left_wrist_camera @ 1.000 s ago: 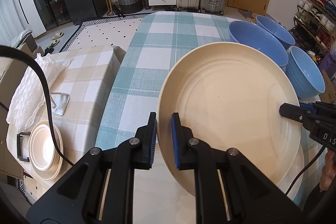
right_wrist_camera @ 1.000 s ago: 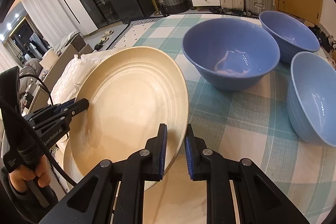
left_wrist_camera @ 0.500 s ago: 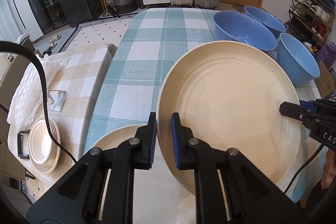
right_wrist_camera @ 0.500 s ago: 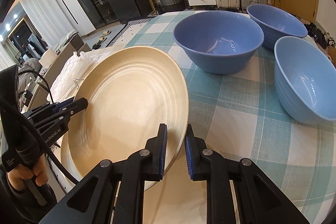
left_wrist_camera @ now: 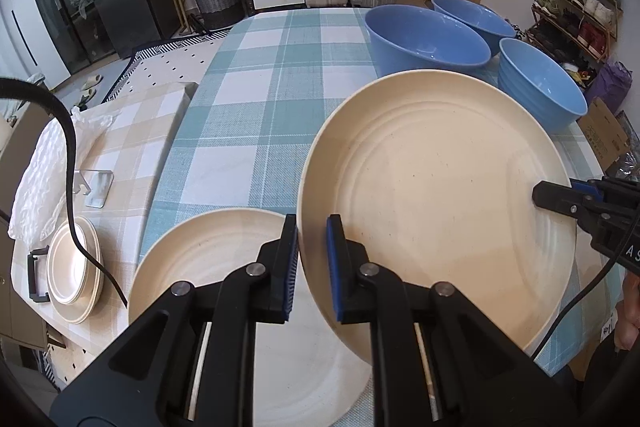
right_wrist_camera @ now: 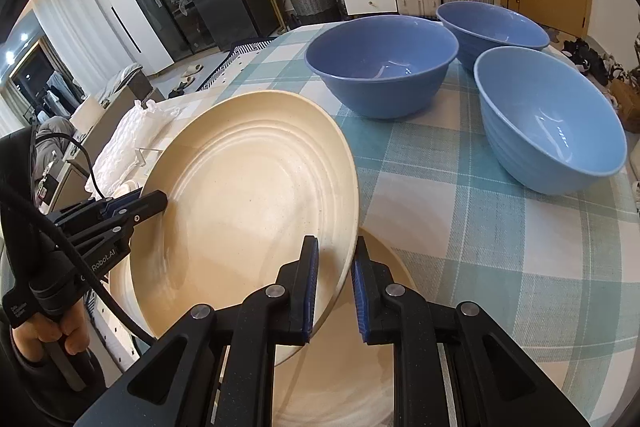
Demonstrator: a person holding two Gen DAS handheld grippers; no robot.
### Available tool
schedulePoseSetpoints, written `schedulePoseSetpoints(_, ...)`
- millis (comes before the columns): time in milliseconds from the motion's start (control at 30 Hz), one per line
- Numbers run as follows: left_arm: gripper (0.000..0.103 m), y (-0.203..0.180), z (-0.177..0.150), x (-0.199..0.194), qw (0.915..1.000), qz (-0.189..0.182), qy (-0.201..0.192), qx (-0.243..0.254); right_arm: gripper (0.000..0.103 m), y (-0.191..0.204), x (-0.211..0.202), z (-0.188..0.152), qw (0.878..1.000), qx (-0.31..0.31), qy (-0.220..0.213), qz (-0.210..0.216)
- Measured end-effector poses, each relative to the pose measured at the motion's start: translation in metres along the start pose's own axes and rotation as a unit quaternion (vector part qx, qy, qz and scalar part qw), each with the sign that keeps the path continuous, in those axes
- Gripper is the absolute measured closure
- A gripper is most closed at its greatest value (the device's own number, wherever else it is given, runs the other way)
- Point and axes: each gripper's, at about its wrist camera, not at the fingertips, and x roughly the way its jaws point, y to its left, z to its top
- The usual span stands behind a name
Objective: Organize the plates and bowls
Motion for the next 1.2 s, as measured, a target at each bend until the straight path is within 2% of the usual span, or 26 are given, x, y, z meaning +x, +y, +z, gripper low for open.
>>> schedulePoseSetpoints(800, 0.091, -0.031, -0.033, 0.002, 0.9994, -0.010, 0.012, 0.032, 0.086, -0.010, -0.016, -0.038, 1.000, -0.007, 0.000, -0.021)
schedulePoseSetpoints(1200, 0.091, -0.042, -0.046, 0.010, 0.9987, -0.011, 0.022, 0.045, 0.086, -0.012, -0.012, -0.054, 0.999, -0.022, 0.006, -0.048)
